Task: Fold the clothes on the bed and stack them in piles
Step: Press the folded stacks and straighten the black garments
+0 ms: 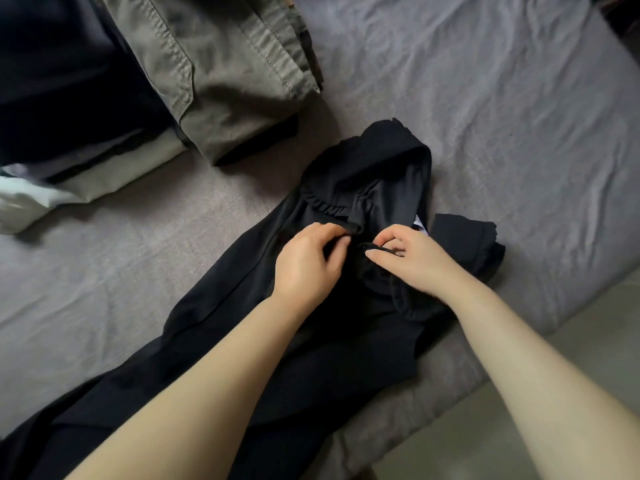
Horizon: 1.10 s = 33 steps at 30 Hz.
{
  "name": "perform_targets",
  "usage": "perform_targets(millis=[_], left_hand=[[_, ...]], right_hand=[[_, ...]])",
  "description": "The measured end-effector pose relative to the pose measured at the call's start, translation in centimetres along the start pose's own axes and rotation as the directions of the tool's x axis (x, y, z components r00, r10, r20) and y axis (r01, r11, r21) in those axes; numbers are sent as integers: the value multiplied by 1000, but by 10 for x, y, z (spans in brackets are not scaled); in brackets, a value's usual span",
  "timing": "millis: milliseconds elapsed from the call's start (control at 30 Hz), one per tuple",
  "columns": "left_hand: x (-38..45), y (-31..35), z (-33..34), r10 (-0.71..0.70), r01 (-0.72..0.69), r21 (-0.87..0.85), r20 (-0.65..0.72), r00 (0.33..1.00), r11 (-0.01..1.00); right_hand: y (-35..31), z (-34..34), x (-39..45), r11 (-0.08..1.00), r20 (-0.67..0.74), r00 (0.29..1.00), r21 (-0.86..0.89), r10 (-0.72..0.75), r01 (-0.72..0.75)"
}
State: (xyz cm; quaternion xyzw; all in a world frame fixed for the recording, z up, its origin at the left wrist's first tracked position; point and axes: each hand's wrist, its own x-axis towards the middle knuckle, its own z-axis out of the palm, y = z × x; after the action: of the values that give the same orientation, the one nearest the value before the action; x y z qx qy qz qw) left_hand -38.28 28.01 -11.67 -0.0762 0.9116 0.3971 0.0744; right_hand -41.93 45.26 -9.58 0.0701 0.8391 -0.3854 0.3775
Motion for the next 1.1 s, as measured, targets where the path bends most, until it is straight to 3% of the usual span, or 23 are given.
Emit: perform_targets(millis=[100,167,233,267,333,400,467,500,567,667,733,833,933,967,1033,1067,1100], left_hand=[[3,14,-16,-91,102,-234,59,994,967],[11,22,-27,-150,173,-353,92,984,920],[24,28,-34,-222,280,-395,187,957,875],[29,31,-38,-226,308,-360,251,941,881],[33,38,-44,-186,346,-343,421,888,874],[32,46,-50,-118,424,-377,617,778,823],[26,54,-54,-103,424,-303,699,707,853],[22,56,-54,-130,366,-209,688,714,907],[8,58,-53,-165,245,-48,610,775,968],[-25,52,-48,-169,249,-87,523,835,965],[-48,43,-44,-179,227,-47,471,864,973],[-83,23,-41,-264,186,195,550,792,963],[-109,16,-46,-370,83,438,627,686,895],[-111,19,-53,-401,137,416,657,638,899],[-107,30,-72,-368,446,126,777,511,886],[-99,40,-87,-295,608,-62,833,468,791],[-89,50,-103,-215,668,-209,842,494,714]], right_hand=[[3,4,-5,995,-90,994,73,-65,72],[1,8,-10,976,-222,952,6,-211,218],[-8,11,-16,940,-314,886,-78,-340,333],[-14,12,-18,937,-333,881,-29,-336,347],[-35,10,-20,912,-263,953,336,-148,234],[-50,7,-18,772,-36,997,636,64,-27],[-54,7,-14,735,80,989,663,122,-144],[-56,9,-13,734,101,987,659,128,-163],[-58,12,-14,761,134,980,618,148,-200],[-55,13,-13,797,82,978,567,194,-206],[-50,5,-13,738,26,973,647,231,-193],[-53,-14,-14,496,71,966,847,249,-190],[-60,-34,-8,494,57,972,853,230,-167],[-64,-40,-5,519,59,974,839,217,-166],[-71,-49,3,533,95,977,826,190,-184],[-74,-52,8,519,113,977,833,180,-192],[-75,-54,12,500,119,978,845,172,-190]])
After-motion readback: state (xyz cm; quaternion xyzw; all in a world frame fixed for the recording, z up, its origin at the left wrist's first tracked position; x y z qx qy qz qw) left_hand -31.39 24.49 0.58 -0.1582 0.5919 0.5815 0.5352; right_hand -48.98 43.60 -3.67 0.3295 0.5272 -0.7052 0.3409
